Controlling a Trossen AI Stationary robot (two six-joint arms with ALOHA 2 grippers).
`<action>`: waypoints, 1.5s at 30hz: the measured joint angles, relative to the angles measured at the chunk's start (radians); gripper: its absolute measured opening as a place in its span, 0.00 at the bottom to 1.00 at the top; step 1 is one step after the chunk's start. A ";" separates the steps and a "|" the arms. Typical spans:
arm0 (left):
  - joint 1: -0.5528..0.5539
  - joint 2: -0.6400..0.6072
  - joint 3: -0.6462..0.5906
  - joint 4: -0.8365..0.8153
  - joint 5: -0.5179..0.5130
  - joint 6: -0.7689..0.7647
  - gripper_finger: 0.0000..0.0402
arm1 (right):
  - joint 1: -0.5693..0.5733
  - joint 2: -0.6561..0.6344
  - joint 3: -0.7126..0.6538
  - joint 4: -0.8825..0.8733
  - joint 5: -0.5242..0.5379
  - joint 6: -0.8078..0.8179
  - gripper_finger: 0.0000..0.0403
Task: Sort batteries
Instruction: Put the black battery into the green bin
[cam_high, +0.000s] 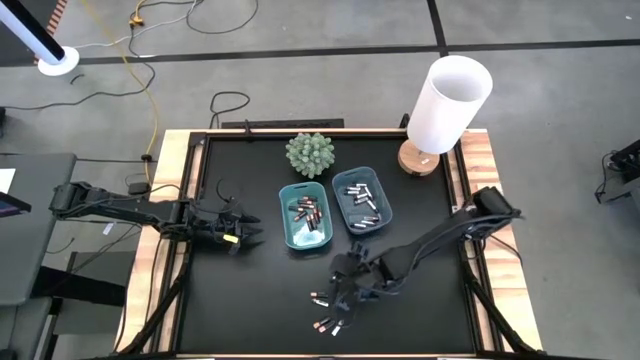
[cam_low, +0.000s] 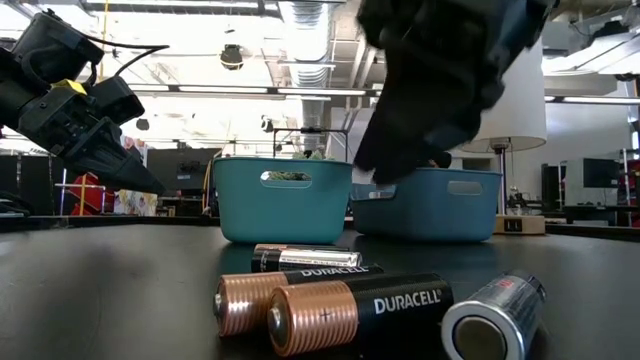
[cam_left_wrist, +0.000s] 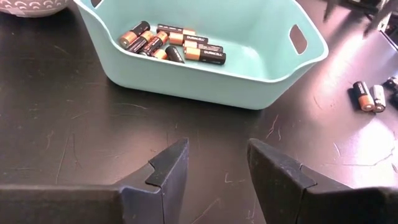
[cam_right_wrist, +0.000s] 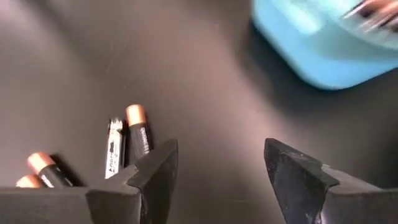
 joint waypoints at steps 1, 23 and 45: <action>0.000 0.000 0.000 0.000 0.000 0.000 0.40 | -0.003 0.018 0.000 0.026 -0.028 -0.005 0.63; 0.000 0.000 0.000 -0.003 -0.001 0.000 0.40 | 0.001 0.192 0.003 0.271 -0.174 -0.123 0.54; 0.000 0.005 0.000 -0.079 0.000 0.000 0.40 | -0.083 0.194 -0.005 0.287 -0.213 -0.300 0.42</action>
